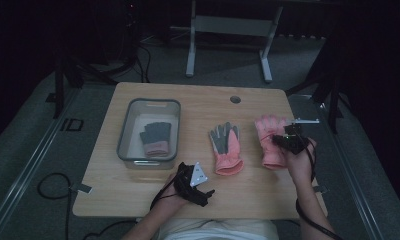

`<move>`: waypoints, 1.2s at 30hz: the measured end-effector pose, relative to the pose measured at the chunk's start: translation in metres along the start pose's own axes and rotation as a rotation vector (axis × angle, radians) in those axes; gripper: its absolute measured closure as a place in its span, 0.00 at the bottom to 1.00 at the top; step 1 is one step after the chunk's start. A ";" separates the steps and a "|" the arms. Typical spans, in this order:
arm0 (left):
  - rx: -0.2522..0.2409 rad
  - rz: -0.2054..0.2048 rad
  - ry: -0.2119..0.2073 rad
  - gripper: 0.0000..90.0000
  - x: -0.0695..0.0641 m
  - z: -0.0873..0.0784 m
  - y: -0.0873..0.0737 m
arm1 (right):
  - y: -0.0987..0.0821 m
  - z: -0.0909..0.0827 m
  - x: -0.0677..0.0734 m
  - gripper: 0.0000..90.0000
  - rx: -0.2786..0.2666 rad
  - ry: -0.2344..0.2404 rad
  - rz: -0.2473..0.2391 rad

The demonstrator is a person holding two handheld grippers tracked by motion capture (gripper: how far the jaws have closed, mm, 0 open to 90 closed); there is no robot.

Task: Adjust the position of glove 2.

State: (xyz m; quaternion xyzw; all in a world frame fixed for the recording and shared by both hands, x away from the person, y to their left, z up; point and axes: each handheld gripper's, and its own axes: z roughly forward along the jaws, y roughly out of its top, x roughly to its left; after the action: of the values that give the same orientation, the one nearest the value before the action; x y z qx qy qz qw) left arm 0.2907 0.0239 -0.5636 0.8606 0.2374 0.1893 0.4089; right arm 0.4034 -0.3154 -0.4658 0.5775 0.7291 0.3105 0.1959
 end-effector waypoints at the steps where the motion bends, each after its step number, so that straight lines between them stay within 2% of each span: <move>1: 0.002 0.002 0.003 0.02 0.000 0.000 0.000 | -0.004 0.002 0.000 0.96 0.003 -0.009 -0.005; 7: 0.003 0.002 0.001 0.02 0.000 0.000 0.000 | -0.018 0.028 -0.004 0.96 0.047 -0.034 0.008; 13: 0.003 0.000 -0.001 0.02 0.000 0.000 -0.001 | -0.027 0.049 -0.002 0.95 0.059 -0.031 0.004; 18: 0.003 0.002 -0.003 0.02 -0.002 0.000 -0.001 | -0.031 0.053 -0.002 0.94 0.037 -0.034 -0.007; 25: 0.002 -0.006 -0.005 0.02 0.000 0.000 -0.001 | -0.029 0.050 -0.004 0.88 0.045 -0.014 -0.026; 31: 0.001 -0.007 -0.006 0.02 0.000 0.000 -0.001 | -0.021 0.034 -0.009 0.79 0.021 0.023 -0.088; 33: 0.002 -0.007 -0.007 0.02 0.001 0.000 -0.001 | -0.017 0.027 -0.009 0.76 -0.002 0.035 -0.161; 34: 0.002 -0.007 -0.007 0.02 0.001 0.000 -0.001 | -0.017 0.027 -0.009 0.76 -0.002 0.035 -0.161; 35: 0.001 -0.003 -0.006 0.02 0.000 0.000 0.000 | -0.016 0.026 -0.009 0.75 -0.009 0.039 -0.188; 36: 0.002 -0.001 -0.006 0.02 0.000 0.000 0.000 | -0.013 0.022 -0.010 0.72 -0.026 0.060 -0.281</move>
State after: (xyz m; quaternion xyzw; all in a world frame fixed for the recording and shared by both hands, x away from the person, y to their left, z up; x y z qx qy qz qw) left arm 0.2905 0.0240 -0.5638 0.8614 0.2367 0.1861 0.4090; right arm 0.4105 -0.3221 -0.4914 0.4575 0.8043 0.3066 0.2230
